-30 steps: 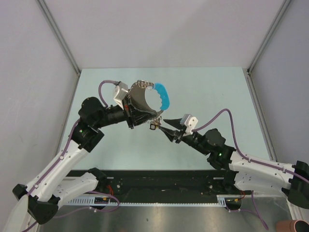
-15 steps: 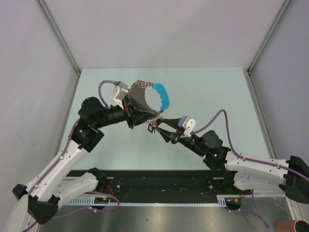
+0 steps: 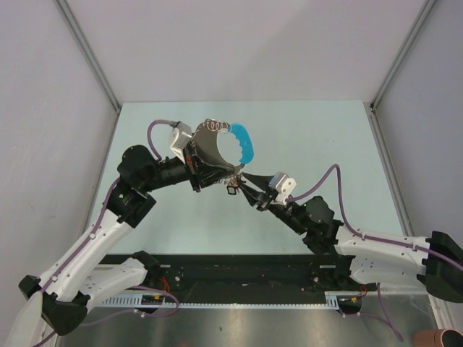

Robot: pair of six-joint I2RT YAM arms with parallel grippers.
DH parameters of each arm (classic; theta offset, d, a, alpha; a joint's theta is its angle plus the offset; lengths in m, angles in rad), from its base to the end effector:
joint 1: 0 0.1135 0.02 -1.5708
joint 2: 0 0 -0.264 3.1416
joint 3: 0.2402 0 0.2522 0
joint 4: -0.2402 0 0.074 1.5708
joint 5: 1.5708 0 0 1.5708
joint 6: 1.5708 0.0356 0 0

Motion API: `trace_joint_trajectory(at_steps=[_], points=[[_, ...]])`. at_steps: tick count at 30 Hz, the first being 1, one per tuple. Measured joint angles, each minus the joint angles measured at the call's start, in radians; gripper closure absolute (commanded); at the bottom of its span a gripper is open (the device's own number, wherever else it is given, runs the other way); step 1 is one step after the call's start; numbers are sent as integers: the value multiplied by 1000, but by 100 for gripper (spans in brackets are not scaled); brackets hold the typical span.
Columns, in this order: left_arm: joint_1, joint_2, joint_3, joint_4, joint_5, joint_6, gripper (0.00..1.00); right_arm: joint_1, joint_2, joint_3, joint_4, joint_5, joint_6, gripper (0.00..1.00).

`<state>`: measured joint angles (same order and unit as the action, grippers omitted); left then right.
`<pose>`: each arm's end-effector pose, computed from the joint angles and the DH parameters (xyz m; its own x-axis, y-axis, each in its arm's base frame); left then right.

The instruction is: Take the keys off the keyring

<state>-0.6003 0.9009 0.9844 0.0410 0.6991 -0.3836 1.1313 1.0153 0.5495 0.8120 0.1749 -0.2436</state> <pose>0.1485 -0.1294 0.4132 -0.2640 -0.1664 -0.9501 0.9279 0.2249 -0.2973 0.1031 0.2048 0.3184 0.3383 0.1612 -0.9271 -0.7624 0.6245 -0.1696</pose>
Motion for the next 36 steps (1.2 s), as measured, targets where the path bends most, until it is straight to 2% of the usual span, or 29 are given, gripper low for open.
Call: trace_joint_trajectory(at_steps=[9, 15, 24, 29, 36], points=[[0, -1, 0, -4, -9, 2, 100, 0, -6, 0, -10, 13, -18, 51], [0, -4, 0, -32, -28, 23, 100, 13, -62, 0, -52, -8, 12, 49], [0, -5, 0, -41, -42, 26, 100, 19, -84, 0, -53, 4, 52, 49], [0, -8, 0, -44, -42, 26, 100, 20, -61, 0, -16, 29, 51, 58], [0, -18, 0, -45, -42, 26, 100, 20, -20, 0, 19, 57, 48, 59]])
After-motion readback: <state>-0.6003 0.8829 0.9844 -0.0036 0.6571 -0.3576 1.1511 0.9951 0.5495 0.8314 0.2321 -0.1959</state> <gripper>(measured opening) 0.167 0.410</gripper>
